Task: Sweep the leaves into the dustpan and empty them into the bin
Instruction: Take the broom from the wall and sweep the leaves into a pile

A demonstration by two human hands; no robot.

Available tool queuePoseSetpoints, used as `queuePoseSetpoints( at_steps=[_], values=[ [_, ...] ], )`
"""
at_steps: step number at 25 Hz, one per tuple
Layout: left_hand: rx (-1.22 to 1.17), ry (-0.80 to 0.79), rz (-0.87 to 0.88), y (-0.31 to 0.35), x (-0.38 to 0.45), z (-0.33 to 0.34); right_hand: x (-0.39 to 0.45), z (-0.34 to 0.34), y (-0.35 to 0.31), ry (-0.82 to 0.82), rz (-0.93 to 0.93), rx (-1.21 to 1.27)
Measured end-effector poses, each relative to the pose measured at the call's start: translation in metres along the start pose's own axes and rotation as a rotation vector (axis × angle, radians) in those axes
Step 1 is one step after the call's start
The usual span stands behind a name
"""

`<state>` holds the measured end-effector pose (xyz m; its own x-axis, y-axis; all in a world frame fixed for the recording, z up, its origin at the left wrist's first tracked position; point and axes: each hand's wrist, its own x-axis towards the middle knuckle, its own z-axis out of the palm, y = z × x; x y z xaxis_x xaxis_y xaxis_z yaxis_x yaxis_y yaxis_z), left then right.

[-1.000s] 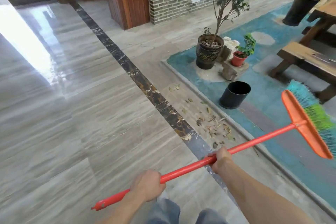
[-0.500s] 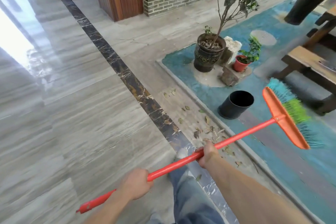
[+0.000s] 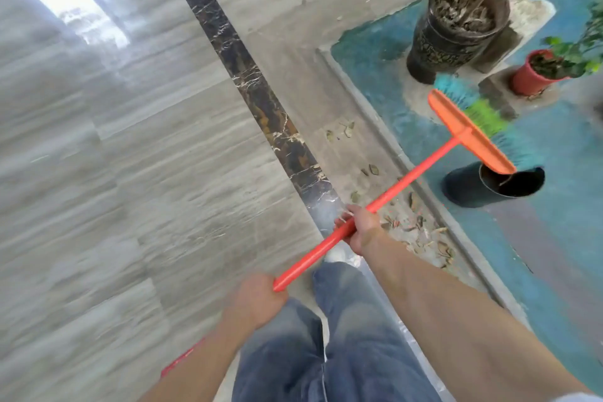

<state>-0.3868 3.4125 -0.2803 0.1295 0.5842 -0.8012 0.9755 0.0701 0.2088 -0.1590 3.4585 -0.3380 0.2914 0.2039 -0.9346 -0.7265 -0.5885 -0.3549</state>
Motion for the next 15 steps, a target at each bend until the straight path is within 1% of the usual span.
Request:
queuePoseSetpoints(
  at_steps=[3, 5, 7, 8, 12, 14, 15],
  values=[
    [-0.252, -0.072, -0.055, 0.031, 0.043, 0.011, 0.030, 0.034, 0.007, -0.065, 0.007, -0.192],
    [-0.405, -0.060, -0.119, 0.057, 0.091, 0.018, 0.055, 0.060, 0.015, -0.106, 0.037, -0.279],
    [-0.540, -0.046, -0.208, 0.086, 0.141, 0.019, 0.084, 0.083, 0.007, -0.109, 0.018, -0.354],
    [-0.590, -0.059, -0.220, 0.100, 0.168, 0.021, 0.104, 0.091, -0.002, -0.119, -0.004, -0.392],
    [-0.748, -0.011, -0.124, 0.150, 0.256, 0.020, 0.174, 0.108, -0.050, -0.193, -0.084, -0.618],
    [-0.814, -0.064, -0.108, 0.170, 0.286, 0.026, 0.205, 0.105, -0.066, -0.186, -0.128, -0.791],
    [-0.866, -0.152, -0.126, 0.179, 0.296, 0.029, 0.220, 0.101, -0.072, -0.172, -0.143, -0.898]
  ],
)
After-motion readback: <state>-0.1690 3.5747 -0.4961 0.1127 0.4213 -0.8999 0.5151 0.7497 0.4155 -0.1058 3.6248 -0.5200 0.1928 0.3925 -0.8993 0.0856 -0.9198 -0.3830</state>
